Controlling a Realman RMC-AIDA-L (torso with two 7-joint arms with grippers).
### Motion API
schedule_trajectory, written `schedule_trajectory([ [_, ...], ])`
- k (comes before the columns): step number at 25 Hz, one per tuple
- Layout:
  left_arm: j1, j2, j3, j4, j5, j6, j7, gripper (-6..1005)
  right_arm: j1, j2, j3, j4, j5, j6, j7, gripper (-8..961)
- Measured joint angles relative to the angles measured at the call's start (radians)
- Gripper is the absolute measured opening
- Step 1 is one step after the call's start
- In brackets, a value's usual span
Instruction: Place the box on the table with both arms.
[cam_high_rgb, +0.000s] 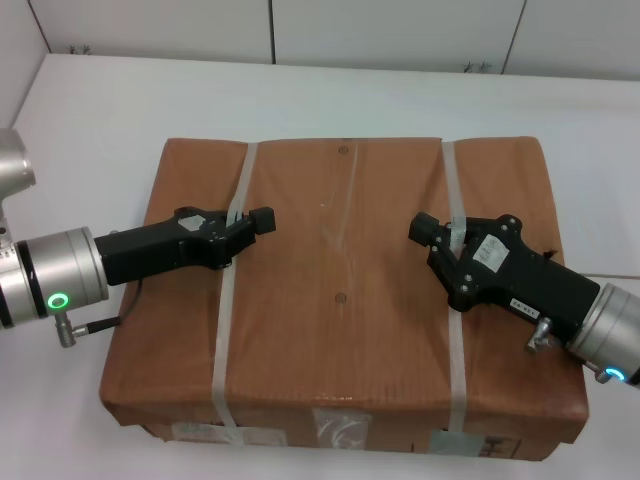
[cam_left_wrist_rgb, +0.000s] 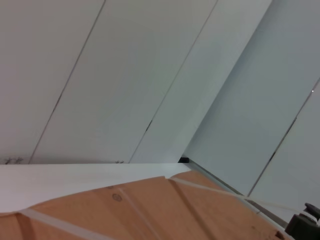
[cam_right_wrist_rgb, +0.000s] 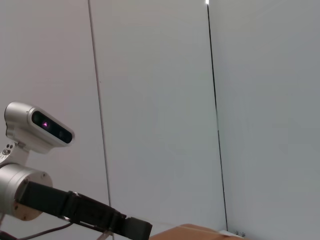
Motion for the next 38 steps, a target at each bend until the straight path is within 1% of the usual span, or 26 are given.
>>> schedule_trajectory([
  [16,0.000,-0.001,0.000,0.000,0.000,-0.006,0.006,-2,0.003,0.000,0.000,0.000,0.000,0.003,0.000,27],
  [19,-0.001,-0.001,0.000,0.000,0.000,-0.021,0.004,-2,0.005,0.000,0.000,0.003,0.000,0.023,0.002,28],
  [21,-0.002,-0.008,0.001,0.000,0.000,-0.047,0.000,-2,0.011,0.000,-0.001,0.007,0.000,0.061,0.008,28],
  [25,-0.009,-0.031,0.009,0.000,0.001,-0.129,0.004,-2,0.033,0.000,-0.012,0.017,-0.009,0.159,0.041,28],
  [29,-0.016,-0.047,0.011,0.002,0.008,-0.239,0.013,-2,0.079,0.000,-0.019,0.044,-0.017,0.308,0.106,28],
  [31,-0.020,-0.051,0.011,0.007,0.012,-0.291,0.020,-3,0.099,0.000,-0.025,0.055,-0.025,0.368,0.131,28],
  [34,-0.027,-0.053,0.011,0.023,0.020,-0.361,0.026,-3,0.109,0.000,-0.026,0.069,-0.028,0.423,0.139,28],
  [38,-0.028,-0.053,0.011,0.035,0.021,-0.411,0.026,-3,0.112,0.000,-0.027,0.077,-0.029,0.442,0.139,29],
])
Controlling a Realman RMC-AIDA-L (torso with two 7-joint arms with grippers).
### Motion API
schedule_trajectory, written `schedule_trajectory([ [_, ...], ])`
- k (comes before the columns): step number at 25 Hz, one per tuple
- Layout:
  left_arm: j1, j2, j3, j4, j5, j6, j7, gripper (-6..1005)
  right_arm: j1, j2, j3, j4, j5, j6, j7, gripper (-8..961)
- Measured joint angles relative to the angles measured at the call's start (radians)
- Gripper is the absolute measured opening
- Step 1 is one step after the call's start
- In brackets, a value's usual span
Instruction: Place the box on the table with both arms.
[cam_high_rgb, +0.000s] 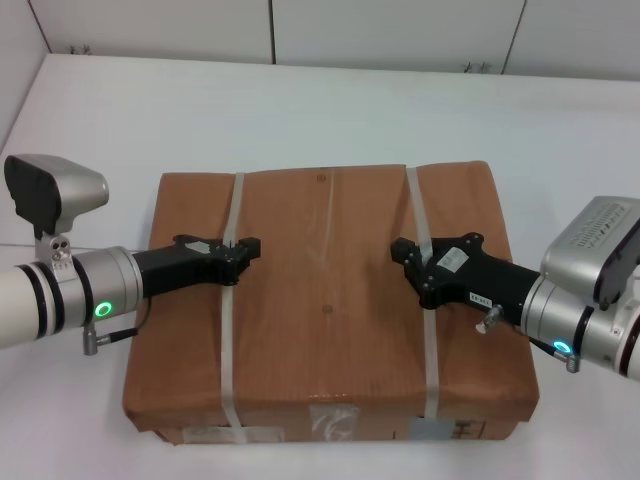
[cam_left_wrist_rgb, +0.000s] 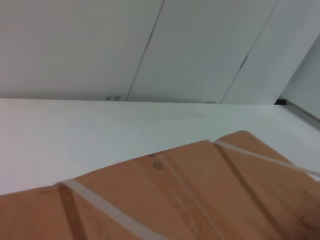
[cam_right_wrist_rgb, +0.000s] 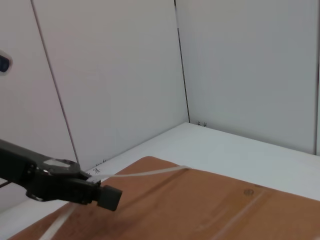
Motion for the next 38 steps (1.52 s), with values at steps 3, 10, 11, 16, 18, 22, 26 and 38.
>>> schedule_trajectory([
  [3,-0.002,0.000,0.000,0.001,0.000,-0.016,0.005,-3,0.001,0.000,-0.008,0.006,0.000,0.001,0.000,30],
  [10,-0.004,-0.001,0.000,0.001,0.001,-0.033,0.016,0,0.012,0.000,-0.013,0.026,0.000,0.060,0.000,33],
  [11,-0.004,-0.003,0.000,0.002,0.001,-0.038,0.019,0,0.013,0.000,-0.014,0.027,0.000,0.072,0.000,34],
  [16,0.000,-0.005,0.000,0.012,-0.005,-0.045,0.038,54,0.016,0.000,-0.024,0.035,-0.001,0.092,-0.008,36],
  [18,0.001,-0.005,0.000,0.012,-0.007,-0.045,0.040,75,0.016,0.000,-0.025,0.035,-0.002,0.093,-0.014,77],
  [22,0.005,-0.006,-0.001,0.015,0.000,-0.046,0.086,118,0.015,0.000,-0.024,0.034,-0.002,0.095,-0.017,237],
  [26,0.005,-0.006,-0.001,0.023,0.011,-0.070,0.096,268,0.008,0.000,-0.014,0.033,0.009,0.096,-0.011,313],
  [38,0.009,-0.003,0.000,0.023,0.007,-0.066,0.103,755,-0.021,0.000,0.022,0.028,0.013,0.099,0.001,678],
])
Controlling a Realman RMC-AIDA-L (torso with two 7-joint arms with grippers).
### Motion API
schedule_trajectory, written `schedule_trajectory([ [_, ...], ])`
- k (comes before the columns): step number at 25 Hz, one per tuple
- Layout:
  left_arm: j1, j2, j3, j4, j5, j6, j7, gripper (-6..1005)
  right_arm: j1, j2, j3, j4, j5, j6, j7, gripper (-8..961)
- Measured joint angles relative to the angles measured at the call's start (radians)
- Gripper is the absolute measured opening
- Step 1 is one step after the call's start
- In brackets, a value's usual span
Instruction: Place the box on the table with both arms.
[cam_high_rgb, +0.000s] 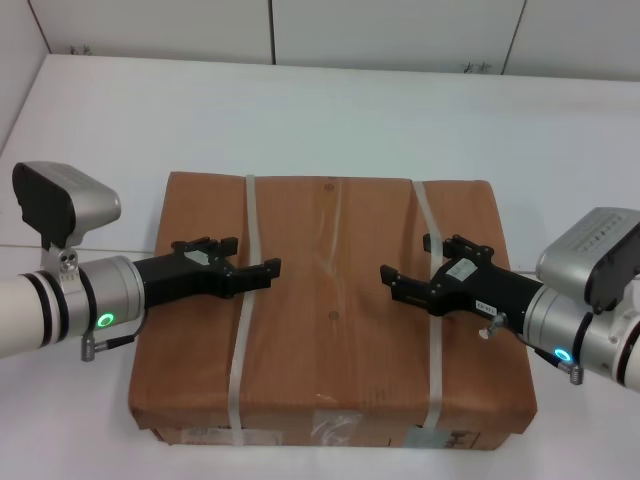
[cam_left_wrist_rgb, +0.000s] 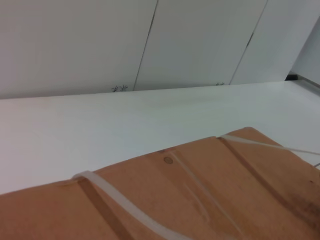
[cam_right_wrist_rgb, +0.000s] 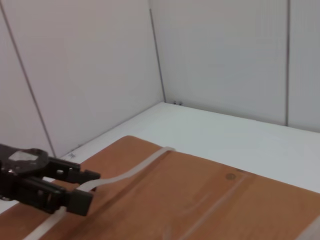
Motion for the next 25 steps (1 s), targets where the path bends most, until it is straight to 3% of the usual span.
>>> schedule_trajectory([
  [6,0.001,0.002,0.000,-0.001,0.000,0.006,0.000,842,-0.019,0.000,0.037,-0.004,0.001,0.001,0.001,871],
  [18,0.002,0.003,-0.008,-0.005,-0.002,0.035,0.001,842,-0.040,0.000,0.073,-0.034,0.002,-0.014,0.063,869],
  [25,0.014,0.009,-0.011,-0.019,-0.044,0.169,0.044,842,-0.078,-0.001,0.092,-0.085,0.001,-0.183,0.057,871],
])
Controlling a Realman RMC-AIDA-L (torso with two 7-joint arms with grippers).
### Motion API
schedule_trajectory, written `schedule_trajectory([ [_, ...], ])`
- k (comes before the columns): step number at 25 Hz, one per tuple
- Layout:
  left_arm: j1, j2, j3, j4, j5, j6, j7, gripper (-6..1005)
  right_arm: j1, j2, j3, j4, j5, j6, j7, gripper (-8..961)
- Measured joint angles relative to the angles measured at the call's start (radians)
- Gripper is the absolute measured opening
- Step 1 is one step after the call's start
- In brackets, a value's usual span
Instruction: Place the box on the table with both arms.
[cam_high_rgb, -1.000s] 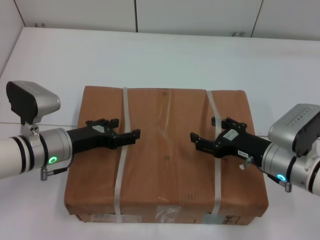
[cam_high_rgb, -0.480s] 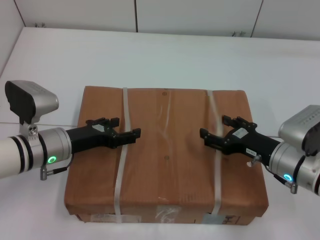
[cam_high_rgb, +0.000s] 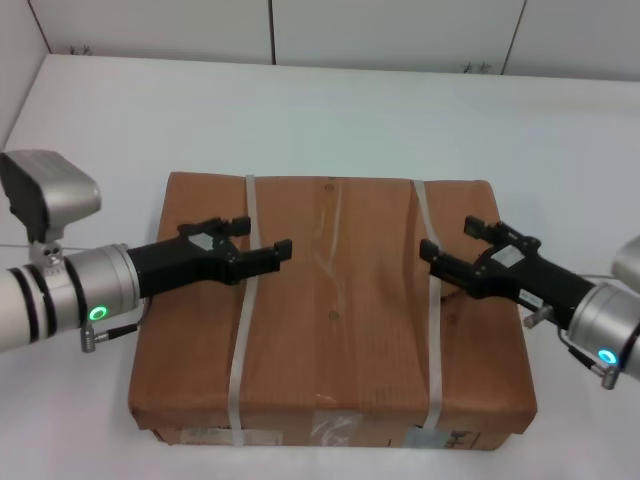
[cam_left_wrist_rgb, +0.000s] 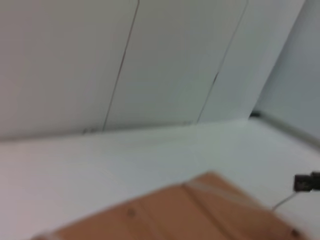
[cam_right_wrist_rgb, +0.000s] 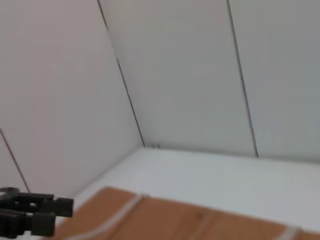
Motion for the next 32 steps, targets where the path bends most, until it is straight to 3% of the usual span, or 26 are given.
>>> schedule_trajectory([
  [7,0.061,0.030,0.004,-0.015,-0.084,0.330,0.149,842,-0.004,-0.007,-0.064,-0.160,-0.046,-0.374,-0.032,872],
  [11,0.076,0.055,0.012,-0.022,-0.031,0.539,0.259,842,0.011,-0.008,-0.142,-0.259,-0.059,-0.595,-0.038,872],
  [14,0.077,0.060,0.012,-0.027,0.000,0.609,0.290,842,0.017,-0.010,-0.160,-0.293,-0.060,-0.684,-0.037,872],
  [17,0.079,0.059,0.012,-0.030,0.010,0.675,0.320,842,0.023,-0.011,-0.164,-0.300,-0.061,-0.714,-0.032,872],
  [32,0.078,0.049,0.008,-0.030,0.004,0.674,0.326,842,0.055,-0.007,-0.202,-0.299,-0.062,-0.710,-0.005,872],
])
